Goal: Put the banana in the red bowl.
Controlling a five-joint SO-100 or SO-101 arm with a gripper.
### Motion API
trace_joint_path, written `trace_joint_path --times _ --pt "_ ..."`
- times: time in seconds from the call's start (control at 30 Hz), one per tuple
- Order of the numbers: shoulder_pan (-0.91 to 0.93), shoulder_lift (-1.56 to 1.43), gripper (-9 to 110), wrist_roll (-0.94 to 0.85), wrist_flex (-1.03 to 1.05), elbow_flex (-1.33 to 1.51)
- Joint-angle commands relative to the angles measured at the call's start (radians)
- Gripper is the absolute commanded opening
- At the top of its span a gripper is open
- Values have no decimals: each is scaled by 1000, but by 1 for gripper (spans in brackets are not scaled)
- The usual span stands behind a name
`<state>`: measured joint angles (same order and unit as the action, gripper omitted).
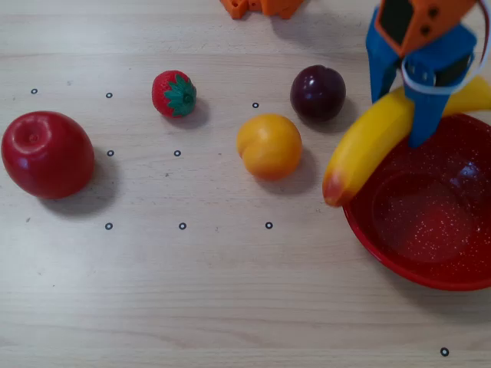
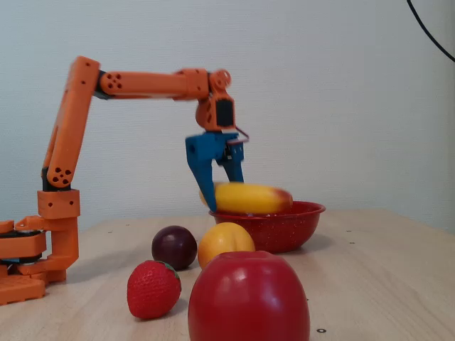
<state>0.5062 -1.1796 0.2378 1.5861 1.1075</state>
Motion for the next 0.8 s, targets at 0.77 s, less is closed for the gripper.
trace_joint_path --times 0.77 --pt "-23 86 31 48 -54 -222"
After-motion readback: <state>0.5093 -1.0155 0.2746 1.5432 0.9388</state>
